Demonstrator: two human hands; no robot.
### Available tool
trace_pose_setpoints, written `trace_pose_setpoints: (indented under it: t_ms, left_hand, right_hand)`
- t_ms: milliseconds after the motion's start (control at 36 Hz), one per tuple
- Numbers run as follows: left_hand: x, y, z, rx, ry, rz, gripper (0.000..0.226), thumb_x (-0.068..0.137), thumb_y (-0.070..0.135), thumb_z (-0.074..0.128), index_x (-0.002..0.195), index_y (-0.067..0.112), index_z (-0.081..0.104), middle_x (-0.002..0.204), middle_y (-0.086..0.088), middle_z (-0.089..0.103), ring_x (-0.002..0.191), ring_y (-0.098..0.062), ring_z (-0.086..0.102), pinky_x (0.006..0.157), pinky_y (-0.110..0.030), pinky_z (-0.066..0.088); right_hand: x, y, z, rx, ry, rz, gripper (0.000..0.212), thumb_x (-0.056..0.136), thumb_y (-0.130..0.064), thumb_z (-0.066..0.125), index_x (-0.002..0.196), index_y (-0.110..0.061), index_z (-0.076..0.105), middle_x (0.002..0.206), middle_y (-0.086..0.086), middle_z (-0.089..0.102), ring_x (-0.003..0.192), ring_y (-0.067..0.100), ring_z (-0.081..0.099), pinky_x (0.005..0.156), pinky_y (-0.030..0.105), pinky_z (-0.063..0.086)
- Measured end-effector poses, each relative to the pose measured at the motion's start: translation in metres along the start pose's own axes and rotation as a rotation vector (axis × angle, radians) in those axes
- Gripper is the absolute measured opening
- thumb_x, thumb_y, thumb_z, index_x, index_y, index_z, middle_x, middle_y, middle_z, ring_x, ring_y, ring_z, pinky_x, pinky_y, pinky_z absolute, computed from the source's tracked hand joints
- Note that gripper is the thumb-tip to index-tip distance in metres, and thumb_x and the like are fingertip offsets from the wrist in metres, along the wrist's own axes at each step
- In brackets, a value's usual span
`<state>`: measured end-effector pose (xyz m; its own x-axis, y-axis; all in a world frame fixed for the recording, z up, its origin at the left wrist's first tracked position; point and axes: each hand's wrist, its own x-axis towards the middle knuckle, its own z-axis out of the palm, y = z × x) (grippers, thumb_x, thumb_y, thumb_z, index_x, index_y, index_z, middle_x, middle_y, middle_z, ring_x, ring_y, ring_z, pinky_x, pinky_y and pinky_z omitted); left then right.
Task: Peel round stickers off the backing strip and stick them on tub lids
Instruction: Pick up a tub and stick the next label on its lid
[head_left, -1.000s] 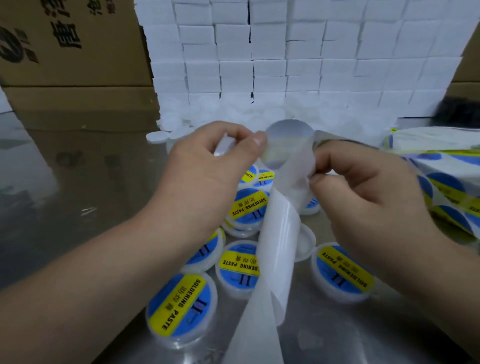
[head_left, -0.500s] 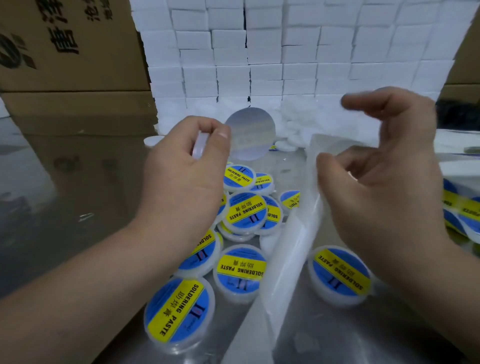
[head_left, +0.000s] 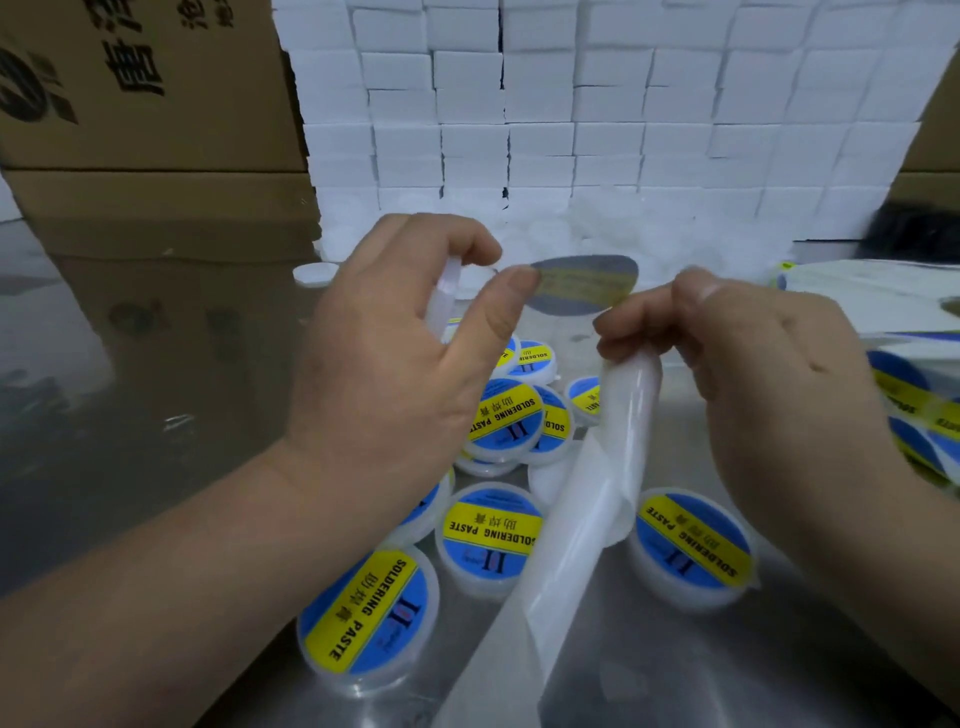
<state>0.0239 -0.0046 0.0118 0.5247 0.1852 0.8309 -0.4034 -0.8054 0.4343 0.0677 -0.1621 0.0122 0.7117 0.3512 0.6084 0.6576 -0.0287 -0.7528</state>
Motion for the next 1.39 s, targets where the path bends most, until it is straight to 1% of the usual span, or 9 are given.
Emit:
trace_pose_setpoints:
  t_ms: [111,250,444,583,722,806,1056,1167,1389]
  left_hand:
    - [0.001,0.000,-0.001,0.036,-0.040,0.073,0.013,0.085,0.042,0.049,0.092,0.032,0.048,0.088,0.023,0.045,0.084,0.011,0.043,0.078,-0.001,0.029]
    - [0.001,0.000,-0.002,0.057,-0.080,0.105,0.019,0.081,0.043,0.055,0.094,0.032,0.048,0.092,0.018,0.046,0.092,-0.004,0.045,0.081,-0.010,0.032]
    - [0.002,-0.002,0.001,0.082,-0.053,-0.052,0.021,0.080,0.021,0.062,0.083,0.035,0.047,0.084,0.020,0.049,0.076,0.007,0.044,0.066,-0.001,0.033]
    - [0.013,-0.006,0.004,-0.608,-0.043,-0.618,0.010,0.072,0.030,0.048,0.069,0.027,0.057,0.068,0.009,0.057,0.059,-0.009,0.050,0.053,-0.023,0.038]
    - [0.013,-0.007,0.010,-0.966,-0.133,-0.846,0.027,0.095,0.019,0.037,0.092,0.010,0.063,0.082,-0.007,0.069,0.065,-0.019,0.066,0.056,-0.030,0.055]
    - [0.011,-0.006,0.015,-1.147,-0.136,-0.850,0.025,0.098,0.021,0.037,0.104,0.012,0.060,0.103,-0.015,0.066,0.080,-0.024,0.070,0.071,-0.040,0.058]
    - [0.009,-0.008,0.015,-1.214,-0.223,-0.790,0.028,0.098,0.029,0.034,0.098,0.022,0.061,0.085,-0.009,0.073,0.077,-0.018,0.071,0.067,-0.036,0.057]
    - [0.008,-0.010,0.016,-1.216,-0.243,-0.820,0.034,0.096,0.038,0.034,0.094,0.019,0.062,0.088,-0.012,0.071,0.078,-0.021,0.069,0.068,-0.036,0.057]
    - [0.007,-0.009,0.015,-1.183,-0.279,-0.774,0.031,0.087,0.042,0.042,0.090,0.019,0.061,0.084,-0.007,0.073,0.079,-0.023,0.069,0.074,-0.037,0.055]
  right_hand:
    - [0.004,0.003,0.001,0.111,0.101,0.066,0.036,0.068,-0.054,0.047,0.065,-0.028,0.072,0.065,-0.007,0.069,0.063,0.000,0.061,0.058,0.008,0.044]
    - [0.007,0.003,0.000,0.107,0.139,0.100,0.018,0.070,-0.038,0.059,0.057,-0.032,0.070,0.058,-0.012,0.066,0.055,-0.005,0.057,0.052,0.006,0.042]
    - [0.010,0.004,-0.001,0.098,0.189,0.096,0.017,0.070,-0.024,0.060,0.056,-0.028,0.068,0.053,-0.012,0.063,0.050,-0.003,0.053,0.048,0.008,0.042]
    - [0.008,0.003,0.000,0.114,0.139,0.086,0.017,0.071,-0.024,0.059,0.059,-0.028,0.069,0.054,-0.011,0.062,0.052,-0.002,0.053,0.050,0.009,0.043]
    - [0.007,0.001,0.002,0.140,0.028,0.099,0.018,0.069,-0.024,0.059,0.055,-0.031,0.068,0.050,-0.014,0.059,0.050,-0.004,0.051,0.050,0.009,0.041]
    - [0.005,0.001,0.004,0.154,-0.068,0.124,0.019,0.069,-0.024,0.059,0.058,-0.035,0.070,0.052,-0.016,0.061,0.049,-0.005,0.053,0.049,0.008,0.040]
    - [0.003,0.001,0.005,0.151,-0.241,0.135,0.040,0.084,-0.005,0.060,0.070,-0.040,0.074,0.061,-0.020,0.067,0.059,-0.009,0.061,0.055,0.004,0.043]
    - [0.003,0.003,0.005,0.187,-0.292,0.204,0.021,0.072,-0.020,0.061,0.080,-0.035,0.073,0.070,-0.014,0.072,0.065,-0.006,0.064,0.058,0.007,0.046]
    - [0.003,0.004,0.006,0.170,-0.357,0.223,0.025,0.070,-0.025,0.059,0.088,-0.038,0.072,0.091,0.015,0.070,0.089,0.024,0.068,0.083,0.033,0.053]
